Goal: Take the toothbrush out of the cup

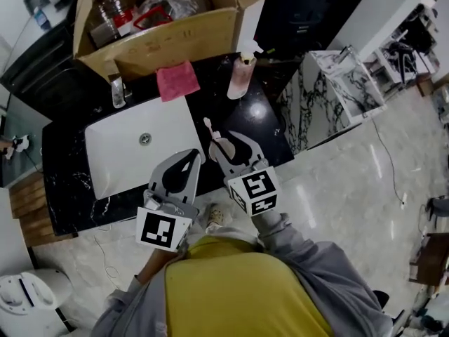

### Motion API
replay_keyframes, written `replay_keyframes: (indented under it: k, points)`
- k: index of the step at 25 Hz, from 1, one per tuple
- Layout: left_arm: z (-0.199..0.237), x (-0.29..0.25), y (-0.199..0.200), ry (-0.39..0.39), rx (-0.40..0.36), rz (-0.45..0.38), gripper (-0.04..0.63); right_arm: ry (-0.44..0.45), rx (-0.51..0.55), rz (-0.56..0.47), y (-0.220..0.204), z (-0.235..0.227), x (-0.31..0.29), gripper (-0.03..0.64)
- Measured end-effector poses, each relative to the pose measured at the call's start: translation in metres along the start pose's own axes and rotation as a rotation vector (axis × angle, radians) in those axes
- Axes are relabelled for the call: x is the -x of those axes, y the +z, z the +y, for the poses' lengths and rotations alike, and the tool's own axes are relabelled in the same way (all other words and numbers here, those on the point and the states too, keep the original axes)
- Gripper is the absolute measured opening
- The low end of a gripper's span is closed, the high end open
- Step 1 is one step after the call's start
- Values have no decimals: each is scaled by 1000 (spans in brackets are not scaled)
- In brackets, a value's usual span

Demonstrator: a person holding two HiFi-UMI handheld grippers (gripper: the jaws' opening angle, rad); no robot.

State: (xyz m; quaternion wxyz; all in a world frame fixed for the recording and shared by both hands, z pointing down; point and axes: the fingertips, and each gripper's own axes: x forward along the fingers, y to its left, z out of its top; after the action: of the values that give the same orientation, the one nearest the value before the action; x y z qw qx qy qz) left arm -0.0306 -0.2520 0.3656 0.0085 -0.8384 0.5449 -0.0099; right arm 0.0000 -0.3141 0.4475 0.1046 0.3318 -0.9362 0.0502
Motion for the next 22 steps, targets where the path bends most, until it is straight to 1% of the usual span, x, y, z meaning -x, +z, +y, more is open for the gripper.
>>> replay_keyframes:
  k: [5, 8, 12, 18, 22]
  points:
    - [8, -7, -8, 24, 0, 29, 0, 90, 23, 138, -22, 1, -30, 129]
    - [11, -12, -10, 21, 1, 43, 0, 118, 31, 196, -29, 0, -40, 124]
    - [18, -18, -9, 18, 10, 56, 0, 118, 25, 249, -35, -4, -48, 91]
    - [29, -21, -7, 13, 16, 64, 0, 132, 5, 304, -37, -8, -53, 83]
    - [36, -18, -9, 7, 23, 68, 0, 111, 3, 327, -40, -10, -54, 43]
